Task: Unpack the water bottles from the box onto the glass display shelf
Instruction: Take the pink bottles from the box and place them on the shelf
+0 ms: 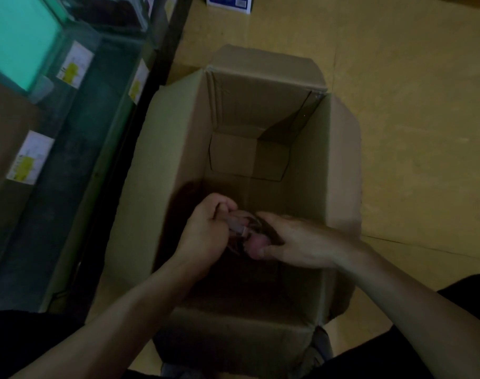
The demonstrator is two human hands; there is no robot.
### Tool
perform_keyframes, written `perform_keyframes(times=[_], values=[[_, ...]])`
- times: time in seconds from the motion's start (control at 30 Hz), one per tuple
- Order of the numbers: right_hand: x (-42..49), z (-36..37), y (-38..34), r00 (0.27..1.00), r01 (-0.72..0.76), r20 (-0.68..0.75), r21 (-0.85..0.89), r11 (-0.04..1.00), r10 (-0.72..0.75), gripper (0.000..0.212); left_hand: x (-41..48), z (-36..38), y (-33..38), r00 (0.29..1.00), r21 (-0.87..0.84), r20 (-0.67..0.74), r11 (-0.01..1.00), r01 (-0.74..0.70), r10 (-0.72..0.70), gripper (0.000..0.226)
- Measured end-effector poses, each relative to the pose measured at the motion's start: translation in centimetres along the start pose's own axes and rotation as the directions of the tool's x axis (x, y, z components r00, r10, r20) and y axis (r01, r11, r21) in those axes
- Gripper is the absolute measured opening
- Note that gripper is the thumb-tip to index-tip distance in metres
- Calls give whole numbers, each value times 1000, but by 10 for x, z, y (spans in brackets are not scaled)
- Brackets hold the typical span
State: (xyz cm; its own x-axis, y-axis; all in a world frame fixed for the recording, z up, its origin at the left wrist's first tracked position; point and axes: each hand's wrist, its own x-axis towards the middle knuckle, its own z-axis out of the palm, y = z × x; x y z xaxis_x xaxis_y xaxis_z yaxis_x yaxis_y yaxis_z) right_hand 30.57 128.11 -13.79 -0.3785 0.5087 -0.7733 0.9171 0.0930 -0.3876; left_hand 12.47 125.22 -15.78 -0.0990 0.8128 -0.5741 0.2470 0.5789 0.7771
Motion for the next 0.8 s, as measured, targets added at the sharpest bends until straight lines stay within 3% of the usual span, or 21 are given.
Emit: perform_keyframes(times=[0.1,0.23,0.47,0.53,0.67,0.8], values=[[1,2,-1,998,-26,-54,66,997,30,91,0,-2,8,1000,-159,4,987,17,-16,34],[0,-2,-2,967,-11,-251,134,991,44,99,-2,-6,23,998,-381,63,923,51,-30,26],[-1,-8,-6,869,86,-494,191,978,21,80,2,-21,43,998,-505,46,863,-19,48,26],[0,-11,-8,859,92,-511,211,973,30,81,5,-25,43,995,-461,14,884,-77,94,26],[-1,-13,-9,846,141,-533,264,954,22,76,13,-29,35,944,-154,-89,932,-329,319,22],[-8,-21,-8,822,232,-568,404,885,44,71,21,-27,25,885,86,5,881,-465,466,15]])
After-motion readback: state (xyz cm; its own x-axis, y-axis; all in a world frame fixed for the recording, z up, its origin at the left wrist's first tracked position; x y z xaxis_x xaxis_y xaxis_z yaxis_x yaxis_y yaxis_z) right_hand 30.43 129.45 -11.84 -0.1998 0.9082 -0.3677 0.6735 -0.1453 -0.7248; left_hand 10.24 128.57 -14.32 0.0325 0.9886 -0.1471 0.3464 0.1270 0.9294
